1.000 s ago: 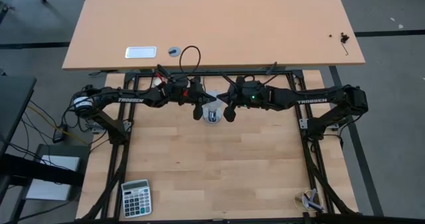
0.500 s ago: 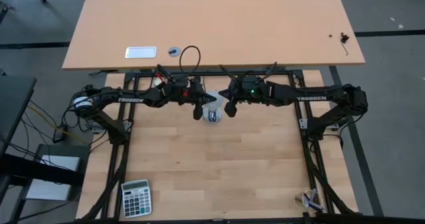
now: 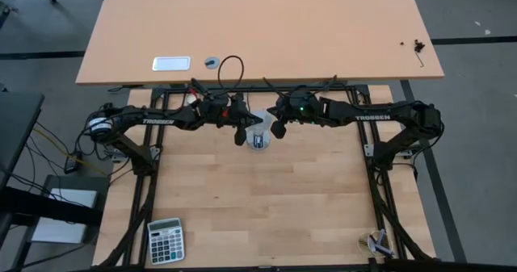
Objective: Screw lightbulb
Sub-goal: Insert the lightbulb into the lamp
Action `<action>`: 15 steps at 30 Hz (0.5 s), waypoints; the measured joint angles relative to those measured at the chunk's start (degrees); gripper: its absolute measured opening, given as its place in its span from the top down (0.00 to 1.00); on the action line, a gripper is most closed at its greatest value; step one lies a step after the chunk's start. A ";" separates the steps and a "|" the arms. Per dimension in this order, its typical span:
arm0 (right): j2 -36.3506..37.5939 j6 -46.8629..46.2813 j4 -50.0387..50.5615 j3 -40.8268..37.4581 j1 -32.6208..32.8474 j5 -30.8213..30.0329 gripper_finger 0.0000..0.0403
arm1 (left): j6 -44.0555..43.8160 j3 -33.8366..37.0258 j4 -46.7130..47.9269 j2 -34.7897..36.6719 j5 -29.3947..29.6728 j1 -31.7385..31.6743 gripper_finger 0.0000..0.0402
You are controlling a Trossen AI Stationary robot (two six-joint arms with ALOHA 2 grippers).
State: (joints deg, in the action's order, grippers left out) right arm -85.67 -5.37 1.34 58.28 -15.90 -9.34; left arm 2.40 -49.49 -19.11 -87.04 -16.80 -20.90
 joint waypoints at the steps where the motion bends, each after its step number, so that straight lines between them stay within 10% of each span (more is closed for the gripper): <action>1: 0.00 -0.01 -0.01 0.00 0.00 0.00 0.97 | 0.17 0.17 0.08 0.19 -0.02 0.09 1.00; 15: -0.58 -0.94 -0.04 -0.04 0.18 2.21 0.97 | 0.58 3.97 -4.76 1.79 3.40 2.27 1.00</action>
State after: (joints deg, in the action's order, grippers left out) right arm -86.25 -6.31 1.29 58.24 -15.72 -7.13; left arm 2.98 -45.52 -23.87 -85.24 -13.40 -18.63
